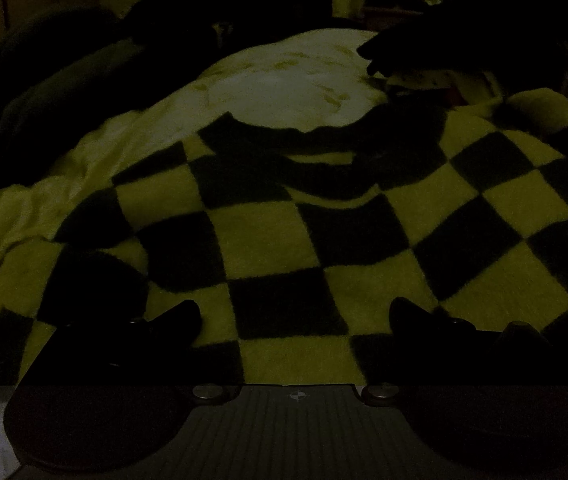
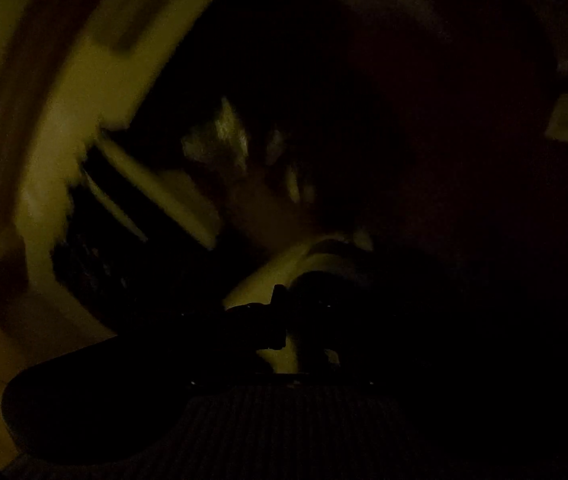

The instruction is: Fold large clothes

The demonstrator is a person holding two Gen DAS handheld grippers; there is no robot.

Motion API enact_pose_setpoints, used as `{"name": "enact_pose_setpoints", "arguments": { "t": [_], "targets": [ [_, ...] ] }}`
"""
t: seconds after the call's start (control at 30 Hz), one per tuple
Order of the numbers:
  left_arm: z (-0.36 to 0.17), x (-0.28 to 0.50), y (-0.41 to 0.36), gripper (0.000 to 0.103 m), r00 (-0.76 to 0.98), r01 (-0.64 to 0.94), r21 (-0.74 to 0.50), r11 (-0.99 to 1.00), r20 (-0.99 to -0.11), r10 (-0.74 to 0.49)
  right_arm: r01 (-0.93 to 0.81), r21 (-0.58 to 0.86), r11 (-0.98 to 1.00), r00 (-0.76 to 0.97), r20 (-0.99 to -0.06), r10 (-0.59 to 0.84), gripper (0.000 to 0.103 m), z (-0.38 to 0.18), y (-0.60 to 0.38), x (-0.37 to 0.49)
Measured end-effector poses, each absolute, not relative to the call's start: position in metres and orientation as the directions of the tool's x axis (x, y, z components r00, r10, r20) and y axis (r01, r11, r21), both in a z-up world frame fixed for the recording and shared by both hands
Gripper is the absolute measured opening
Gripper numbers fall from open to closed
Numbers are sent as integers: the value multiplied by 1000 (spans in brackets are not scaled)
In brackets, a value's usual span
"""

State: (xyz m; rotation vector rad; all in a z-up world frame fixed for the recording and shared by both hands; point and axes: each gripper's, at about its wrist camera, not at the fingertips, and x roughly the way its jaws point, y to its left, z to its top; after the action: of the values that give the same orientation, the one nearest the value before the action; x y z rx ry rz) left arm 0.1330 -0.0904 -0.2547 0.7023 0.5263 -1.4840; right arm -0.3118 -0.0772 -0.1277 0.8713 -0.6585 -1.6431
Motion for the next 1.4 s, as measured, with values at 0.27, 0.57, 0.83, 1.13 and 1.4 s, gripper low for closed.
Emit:
{"name": "enact_pose_setpoints", "arguments": {
  "t": [0.27, 0.57, 0.83, 1.13, 1.4],
  "targets": [
    [-254, 143, -87, 103, -2, 998, 49, -50, -703, -711, 445, 732, -516, -425, -334, -841, 8, -128, -23, -347],
    [-240, 157, -82, 103, 14, 999, 34, -15, -721, -693, 724, 592, -353, -261, -238, -936, 8, -99, -57, -284],
    [-213, 209, -56, 103, 100, 994, 44, 97, -703, -704, 847, 431, 312, 413, -164, -896, 8, -46, -88, -76],
    [-198, 244, -28, 103, 247, 968, 148, 200, -685, -685, 776, 418, 473, 630, -545, -553, 15, -142, -101, 69],
    [-192, 263, -30, 103, -25, 950, -236, 205, -710, -704, 767, 433, 474, 641, -548, -537, 70, -132, -57, 67]
  ]
}}
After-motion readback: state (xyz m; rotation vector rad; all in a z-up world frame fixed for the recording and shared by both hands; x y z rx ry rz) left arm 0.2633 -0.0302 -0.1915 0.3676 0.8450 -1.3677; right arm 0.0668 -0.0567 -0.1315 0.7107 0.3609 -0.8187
